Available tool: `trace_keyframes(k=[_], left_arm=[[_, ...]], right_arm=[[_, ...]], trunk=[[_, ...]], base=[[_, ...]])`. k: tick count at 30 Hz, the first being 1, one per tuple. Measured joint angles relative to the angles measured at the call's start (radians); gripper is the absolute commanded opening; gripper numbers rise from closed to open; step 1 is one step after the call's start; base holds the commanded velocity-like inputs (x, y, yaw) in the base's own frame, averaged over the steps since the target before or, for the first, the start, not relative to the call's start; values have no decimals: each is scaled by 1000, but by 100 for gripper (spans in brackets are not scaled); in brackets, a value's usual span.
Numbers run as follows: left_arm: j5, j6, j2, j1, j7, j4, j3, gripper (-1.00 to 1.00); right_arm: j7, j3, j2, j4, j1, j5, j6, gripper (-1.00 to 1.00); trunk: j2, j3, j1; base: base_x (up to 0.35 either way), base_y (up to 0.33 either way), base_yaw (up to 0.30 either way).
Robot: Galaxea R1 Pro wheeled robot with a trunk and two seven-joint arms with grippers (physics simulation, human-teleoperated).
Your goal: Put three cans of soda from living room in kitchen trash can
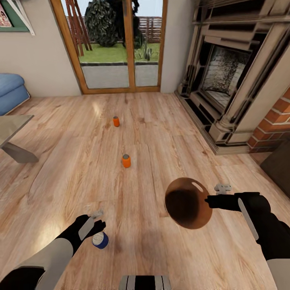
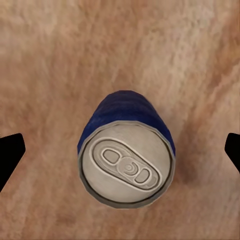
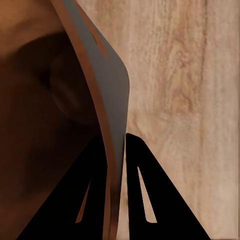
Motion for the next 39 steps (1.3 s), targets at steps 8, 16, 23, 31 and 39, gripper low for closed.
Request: trace_keyframes(k=[8,16,23,31,39], left_arm=[[0,-2,-2,0,-1,0,-2,100],[1,-2,-9,0,-2,0,-3,100],[2,-1,-8,0,-2,0,-1,100],[2,-13,-10,5,-2,-13,-3,100],[4,-51,-11,10,-1,-16,-42,-100]], right_arm=[[0,0,-1,-1,0,-2,0,-100],[0,0,-1,-20,3,-6,1,-100],[0,0,-1,-24,3,-3,1,-100],[0,0,-13,-24,3,-3,0,-100],[1,0,-17,-25,3,-4,0,-100]], trunk=[[-2,-31,4],[-4,-62,7],[-5,-89,10],[-6,-97,11],[-6,-97,11]], base=[[0,0,0],[0,0,0],[0,0,0],[0,0,0],[0,0,0]])
